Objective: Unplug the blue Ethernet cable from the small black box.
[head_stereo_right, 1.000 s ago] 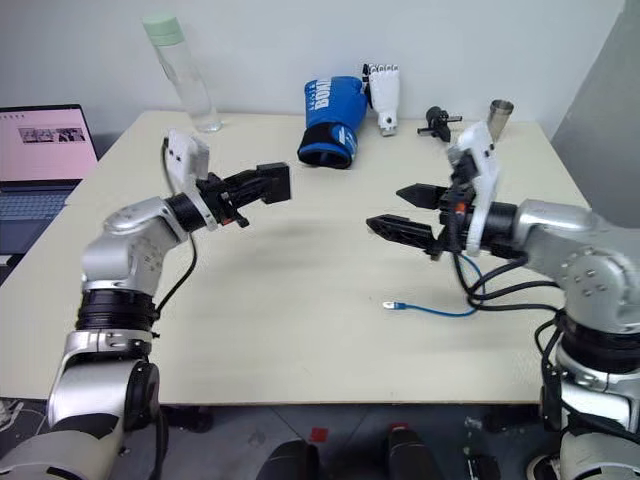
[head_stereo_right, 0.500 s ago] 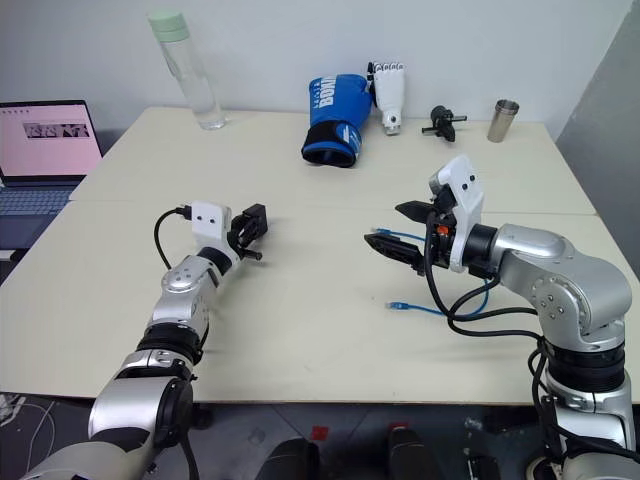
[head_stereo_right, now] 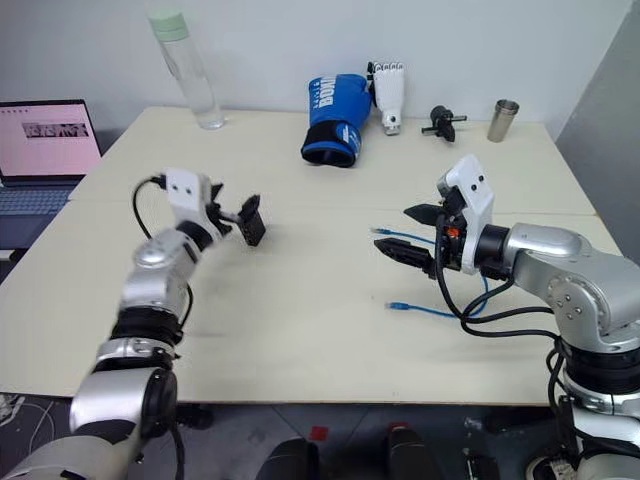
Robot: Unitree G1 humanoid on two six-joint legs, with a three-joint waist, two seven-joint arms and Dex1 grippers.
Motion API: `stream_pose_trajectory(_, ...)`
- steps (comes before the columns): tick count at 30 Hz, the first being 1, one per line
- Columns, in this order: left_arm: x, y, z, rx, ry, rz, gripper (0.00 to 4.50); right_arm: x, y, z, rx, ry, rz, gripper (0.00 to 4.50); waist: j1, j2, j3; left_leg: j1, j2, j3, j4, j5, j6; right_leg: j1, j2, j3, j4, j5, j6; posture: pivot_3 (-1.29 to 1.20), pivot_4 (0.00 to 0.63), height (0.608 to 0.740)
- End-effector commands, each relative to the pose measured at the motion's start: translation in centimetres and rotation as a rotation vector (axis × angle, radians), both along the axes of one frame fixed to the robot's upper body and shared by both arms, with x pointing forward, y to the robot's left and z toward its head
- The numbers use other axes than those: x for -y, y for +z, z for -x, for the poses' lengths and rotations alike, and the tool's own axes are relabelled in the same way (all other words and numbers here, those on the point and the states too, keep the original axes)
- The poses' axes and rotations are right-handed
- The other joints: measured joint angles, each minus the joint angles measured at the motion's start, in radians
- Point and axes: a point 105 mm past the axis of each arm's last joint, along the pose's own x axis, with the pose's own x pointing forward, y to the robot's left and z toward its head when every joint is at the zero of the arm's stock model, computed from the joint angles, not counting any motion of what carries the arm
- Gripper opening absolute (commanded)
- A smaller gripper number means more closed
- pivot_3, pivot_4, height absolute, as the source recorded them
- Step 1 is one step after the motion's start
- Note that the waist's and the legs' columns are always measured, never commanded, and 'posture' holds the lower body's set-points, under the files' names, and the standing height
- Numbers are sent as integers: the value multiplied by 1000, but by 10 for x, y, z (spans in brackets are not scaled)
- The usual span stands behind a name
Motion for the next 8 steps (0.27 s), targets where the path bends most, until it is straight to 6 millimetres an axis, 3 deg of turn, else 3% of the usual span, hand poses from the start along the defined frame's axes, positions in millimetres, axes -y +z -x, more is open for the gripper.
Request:
stream_pose_trajectory(1, 5, 15, 20, -112, -180, -68, 4488, 14, 13, 10, -19, 5, 9, 4500, 1, 0, 0, 0, 0, 0, 0, 0, 0, 0, 0, 0, 0, 0, 0, 0, 150, 740)
stream_pose_trajectory(8, 1, 14, 56, -244, -404, -224, 4488, 35, -1, 13, -83, -20, 66, 4500, 2, 0, 0, 1, 0, 0, 0, 0, 0, 1, 0, -1, -2, 0, 0, 0, 150, 740)
